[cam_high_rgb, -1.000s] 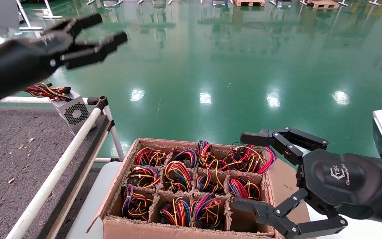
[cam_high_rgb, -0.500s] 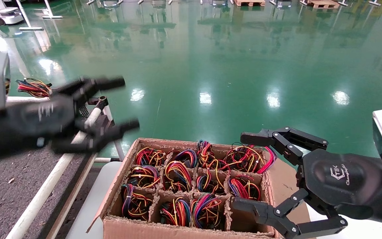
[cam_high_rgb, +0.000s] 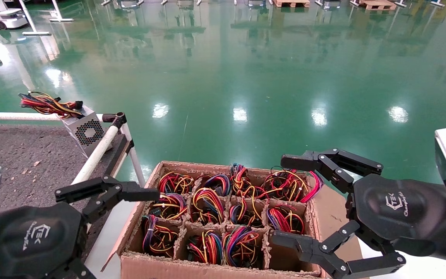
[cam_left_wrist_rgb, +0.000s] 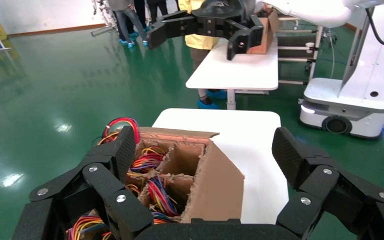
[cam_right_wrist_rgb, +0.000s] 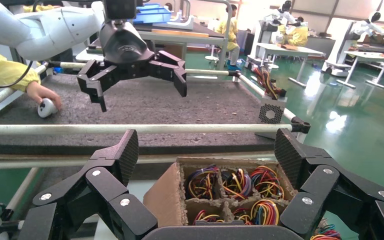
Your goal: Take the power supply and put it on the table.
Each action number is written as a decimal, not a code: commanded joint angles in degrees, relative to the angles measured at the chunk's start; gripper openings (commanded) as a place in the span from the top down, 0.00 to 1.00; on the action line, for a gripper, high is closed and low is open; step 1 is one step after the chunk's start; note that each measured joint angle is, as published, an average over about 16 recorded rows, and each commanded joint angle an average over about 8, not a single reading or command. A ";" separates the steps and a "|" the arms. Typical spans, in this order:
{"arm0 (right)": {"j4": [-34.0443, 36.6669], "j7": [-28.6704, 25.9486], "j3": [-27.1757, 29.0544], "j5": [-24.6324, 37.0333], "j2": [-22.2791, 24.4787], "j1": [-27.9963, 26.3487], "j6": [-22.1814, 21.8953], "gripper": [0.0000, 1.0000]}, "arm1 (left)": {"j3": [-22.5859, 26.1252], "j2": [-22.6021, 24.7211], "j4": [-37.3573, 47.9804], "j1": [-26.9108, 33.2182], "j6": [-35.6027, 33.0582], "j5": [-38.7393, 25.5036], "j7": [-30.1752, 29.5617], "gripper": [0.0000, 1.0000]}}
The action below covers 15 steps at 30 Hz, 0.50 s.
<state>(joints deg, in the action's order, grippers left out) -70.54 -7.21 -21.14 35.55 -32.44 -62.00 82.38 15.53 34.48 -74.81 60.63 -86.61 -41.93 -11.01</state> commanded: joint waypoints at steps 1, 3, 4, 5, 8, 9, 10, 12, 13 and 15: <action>0.00 0.00 0.00 0.00 0.00 0.00 0.00 0.00 | -0.31 -0.35 -0.78 -0.60 -0.59 -0.04 -0.18 0.00; 0.00 0.00 0.00 0.00 0.00 0.00 0.00 0.00 | -0.22 -0.22 -0.46 -0.39 -0.37 -0.04 -0.11 0.00; 0.01 0.00 0.00 0.00 0.00 0.00 -0.01 0.00 | -0.17 -0.15 -0.30 -0.28 -0.25 -0.04 -0.07 0.00; 0.00 0.00 0.00 0.00 0.00 0.00 -0.01 0.00 | -0.11 -0.09 -0.16 -0.17 -0.14 -0.04 -0.04 0.00; 0.00 0.00 0.00 0.00 0.00 0.00 -0.01 0.00 | 0.05 0.07 0.19 0.11 0.13 -0.04 0.05 0.00; 0.01 0.00 0.00 0.00 0.00 0.00 -0.01 0.00 | 0.09 0.12 0.29 0.19 0.21 -0.04 0.07 0.00; 0.00 0.00 0.00 0.00 0.00 0.00 -0.01 0.00 | 0.14 0.17 0.38 0.27 0.28 -0.04 0.09 0.00; 0.00 0.00 0.00 0.00 0.00 0.00 0.00 0.00 | 0.21 0.25 0.55 0.40 0.41 -0.04 0.14 0.00; 0.00 0.00 0.00 0.00 0.00 0.00 0.00 0.00 | 0.24 0.28 0.62 0.46 0.46 -0.04 0.15 0.00; 0.00 0.00 0.00 0.00 0.00 0.00 0.00 0.00 | 0.29 0.34 0.75 0.56 0.56 -0.03 0.18 0.00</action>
<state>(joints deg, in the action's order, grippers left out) -70.53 -7.21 -21.14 35.55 -32.44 -62.00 82.37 15.78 34.77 -74.15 61.12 -86.13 -41.96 -10.85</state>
